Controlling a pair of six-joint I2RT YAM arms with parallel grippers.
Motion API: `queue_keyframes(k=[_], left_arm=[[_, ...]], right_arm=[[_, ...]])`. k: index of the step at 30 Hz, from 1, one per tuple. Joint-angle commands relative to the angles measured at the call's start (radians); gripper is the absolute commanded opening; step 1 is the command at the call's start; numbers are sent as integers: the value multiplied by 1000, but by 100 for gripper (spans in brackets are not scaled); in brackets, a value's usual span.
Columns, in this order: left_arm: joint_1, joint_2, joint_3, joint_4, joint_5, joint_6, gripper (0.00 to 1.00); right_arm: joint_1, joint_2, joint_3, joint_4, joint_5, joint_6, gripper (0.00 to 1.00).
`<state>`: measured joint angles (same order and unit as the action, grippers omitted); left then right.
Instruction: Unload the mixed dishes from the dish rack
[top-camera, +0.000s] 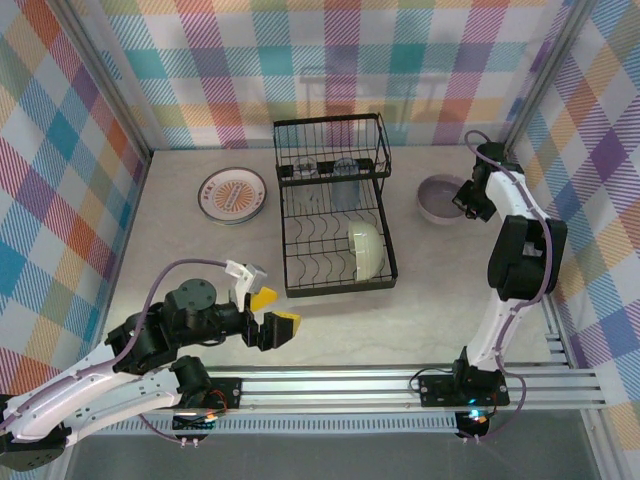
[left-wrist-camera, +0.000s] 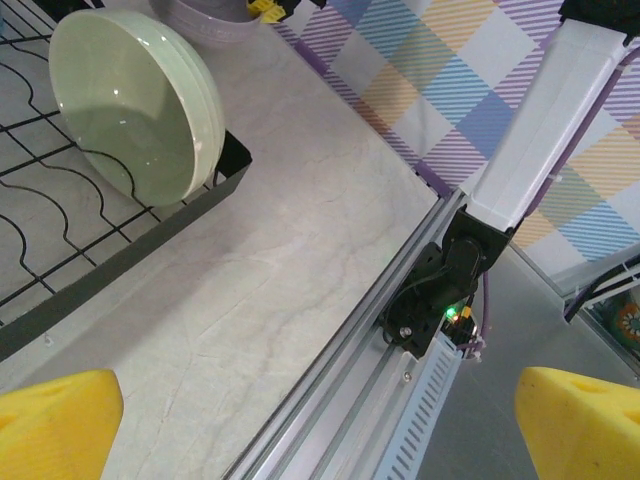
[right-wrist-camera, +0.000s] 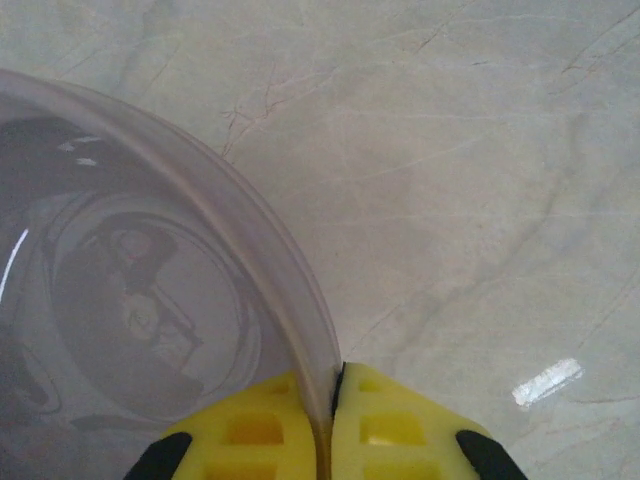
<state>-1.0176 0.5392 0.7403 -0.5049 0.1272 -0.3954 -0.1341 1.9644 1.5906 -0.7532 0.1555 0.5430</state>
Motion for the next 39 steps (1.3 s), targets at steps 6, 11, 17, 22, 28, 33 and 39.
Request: queue_keyframes(k=[6,11,17,22,28,33,39], left_arm=[[11,-10,-9,7,15,-35,100],[11,-4,-12,21,24,-44,100],[11,8,-17,35,12,-63,100],[11,8,-14,37,1,-76,100],[11,10,-7,29,-12,-86,100],[11,13,-10,45,-5,-89,100],[11,28,-12,63,4,-89,100]], right_arm=[[-35,29,87,22,-60,8,0],[-54,53,100,32,-93,6,0],[-62,101,142,28,-117,-8,0],[-71,123,144,44,-134,-4,0],[-82,138,144,52,-158,12,0],[-84,131,144,57,-176,15,8],[-84,115,135,64,-194,16,21]])
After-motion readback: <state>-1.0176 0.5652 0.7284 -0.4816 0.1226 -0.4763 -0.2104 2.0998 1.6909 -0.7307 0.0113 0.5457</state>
